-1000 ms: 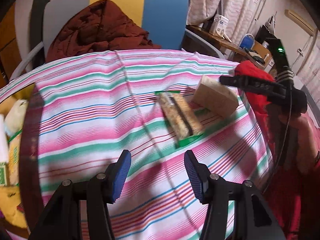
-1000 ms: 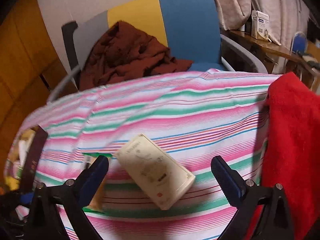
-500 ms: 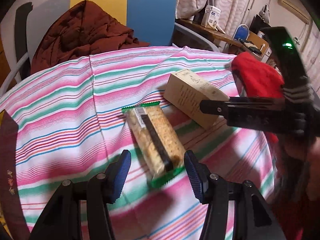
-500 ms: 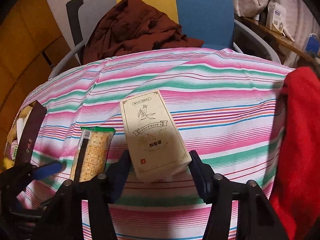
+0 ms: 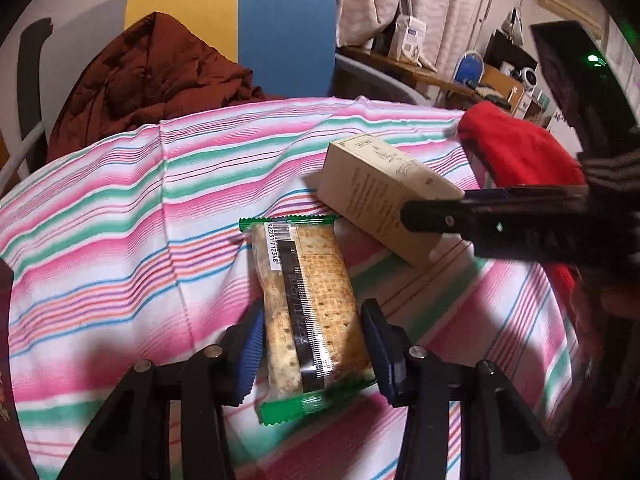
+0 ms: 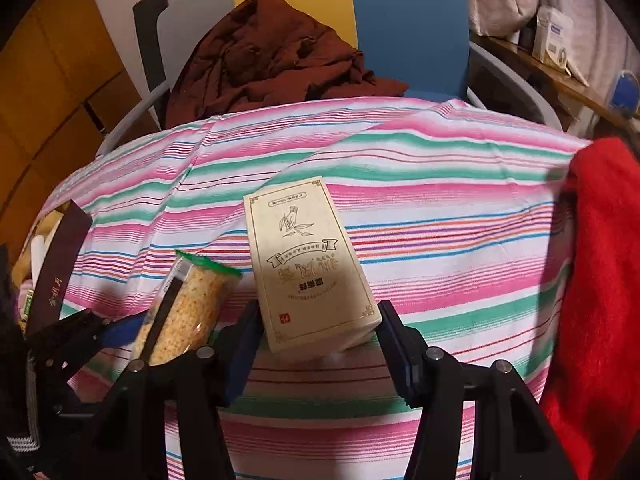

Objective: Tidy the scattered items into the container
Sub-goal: 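Grasp the green-edged cracker packet with the left gripper while the right grasps the cream box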

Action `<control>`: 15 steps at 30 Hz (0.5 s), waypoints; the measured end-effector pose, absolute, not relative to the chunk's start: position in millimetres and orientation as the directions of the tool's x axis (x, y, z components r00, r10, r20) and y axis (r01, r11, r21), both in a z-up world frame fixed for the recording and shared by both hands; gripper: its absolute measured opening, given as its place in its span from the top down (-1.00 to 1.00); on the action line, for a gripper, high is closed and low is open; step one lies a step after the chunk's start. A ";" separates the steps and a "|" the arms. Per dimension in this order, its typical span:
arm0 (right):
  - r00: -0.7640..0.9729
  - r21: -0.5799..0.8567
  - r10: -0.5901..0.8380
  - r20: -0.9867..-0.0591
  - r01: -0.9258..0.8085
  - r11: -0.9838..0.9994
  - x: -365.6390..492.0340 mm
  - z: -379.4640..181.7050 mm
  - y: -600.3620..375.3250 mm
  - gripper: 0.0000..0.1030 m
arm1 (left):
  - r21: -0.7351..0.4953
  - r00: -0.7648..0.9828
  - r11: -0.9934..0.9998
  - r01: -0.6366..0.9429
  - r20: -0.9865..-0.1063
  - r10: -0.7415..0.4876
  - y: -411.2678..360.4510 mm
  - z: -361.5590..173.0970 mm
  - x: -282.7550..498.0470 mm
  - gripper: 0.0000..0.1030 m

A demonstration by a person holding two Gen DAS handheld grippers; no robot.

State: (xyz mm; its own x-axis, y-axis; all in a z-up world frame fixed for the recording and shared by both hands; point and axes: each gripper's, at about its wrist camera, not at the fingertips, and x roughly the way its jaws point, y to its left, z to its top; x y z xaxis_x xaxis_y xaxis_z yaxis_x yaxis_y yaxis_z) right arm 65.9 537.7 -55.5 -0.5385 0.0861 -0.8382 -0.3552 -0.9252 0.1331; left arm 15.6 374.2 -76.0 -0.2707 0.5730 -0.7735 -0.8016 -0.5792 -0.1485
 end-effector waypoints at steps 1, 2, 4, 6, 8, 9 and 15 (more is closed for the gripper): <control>-0.540 0.135 0.086 -0.838 -0.356 -0.925 65.9 -55.8 537.8 -0.11 | -0.153 -0.276 -0.583 -0.798 -0.768 0.578 370.3 -75.8 16.5 0.09; -0.541 0.142 0.082 -0.837 -0.359 -0.922 66.2 -56.1 539.2 -0.11 | -0.153 -0.282 -0.586 -0.796 -0.763 0.581 366.6 -75.5 18.0 0.10; -0.553 0.168 0.069 -0.830 -0.367 -0.915 68.2 -55.1 542.0 -0.10 | -0.152 -0.295 -0.591 -0.792 -0.753 0.589 356.8 -74.5 23.3 0.11; -0.562 0.193 0.060 -0.825 -0.380 -0.905 70.8 -54.5 545.8 -0.10 | -0.148 -0.306 -0.592 -0.792 -0.743 0.595 348.4 -72.7 27.9 0.11; -0.568 0.196 0.068 -0.820 -0.391 -0.899 72.7 -53.1 547.9 -0.10 | -0.143 -0.310 -0.588 -0.796 -0.738 0.599 342.2 -71.2 31.1 0.11; -0.571 0.191 0.075 -0.817 -0.392 -0.900 73.1 -51.9 547.1 -0.09 | -0.140 -0.311 -0.584 -0.800 -0.735 0.603 338.0 -69.4 32.8 0.11; -0.583 0.158 0.108 -0.805 -0.385 -0.909 72.3 -45.4 540.1 -0.09 | -0.148 -0.337 -0.589 -0.795 -0.699 0.630 312.7 -57.3 40.8 0.12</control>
